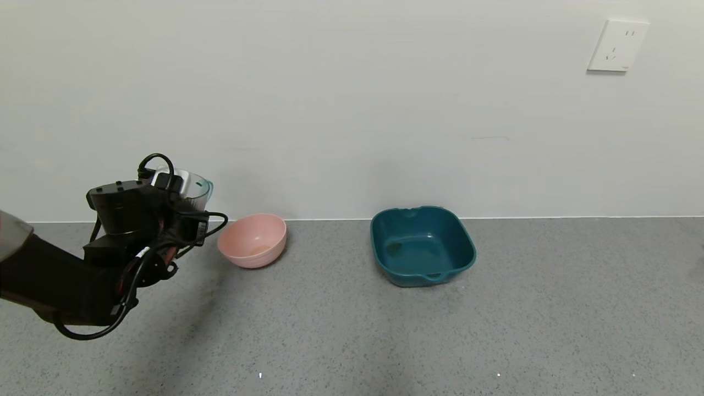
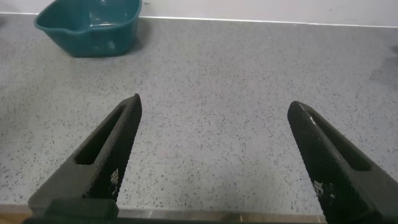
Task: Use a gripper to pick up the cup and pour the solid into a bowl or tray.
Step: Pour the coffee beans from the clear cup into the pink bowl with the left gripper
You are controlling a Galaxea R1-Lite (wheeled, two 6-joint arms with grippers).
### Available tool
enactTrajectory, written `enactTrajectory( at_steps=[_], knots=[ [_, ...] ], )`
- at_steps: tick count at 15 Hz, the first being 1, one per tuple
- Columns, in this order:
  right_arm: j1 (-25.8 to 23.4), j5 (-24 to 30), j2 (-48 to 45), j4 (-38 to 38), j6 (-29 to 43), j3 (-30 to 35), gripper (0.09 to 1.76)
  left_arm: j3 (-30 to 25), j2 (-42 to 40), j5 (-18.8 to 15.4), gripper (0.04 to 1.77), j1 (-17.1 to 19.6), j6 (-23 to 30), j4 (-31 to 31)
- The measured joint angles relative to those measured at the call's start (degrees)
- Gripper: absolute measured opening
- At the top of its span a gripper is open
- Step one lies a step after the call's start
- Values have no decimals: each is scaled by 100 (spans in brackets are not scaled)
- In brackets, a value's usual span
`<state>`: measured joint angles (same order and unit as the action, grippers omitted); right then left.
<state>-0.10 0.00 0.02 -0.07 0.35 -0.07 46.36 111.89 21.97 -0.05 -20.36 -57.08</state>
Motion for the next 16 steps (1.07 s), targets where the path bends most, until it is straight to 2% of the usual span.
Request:
enactTrajectory(
  at_steps=[11,16],
  knots=[
    [0,0,0,0,0,0,171,-26,176,-41,130,43,-1718,-28],
    [0,0,0,0,-2,0,171,-15,217,41,130,54,-2236,-26]
  ],
)
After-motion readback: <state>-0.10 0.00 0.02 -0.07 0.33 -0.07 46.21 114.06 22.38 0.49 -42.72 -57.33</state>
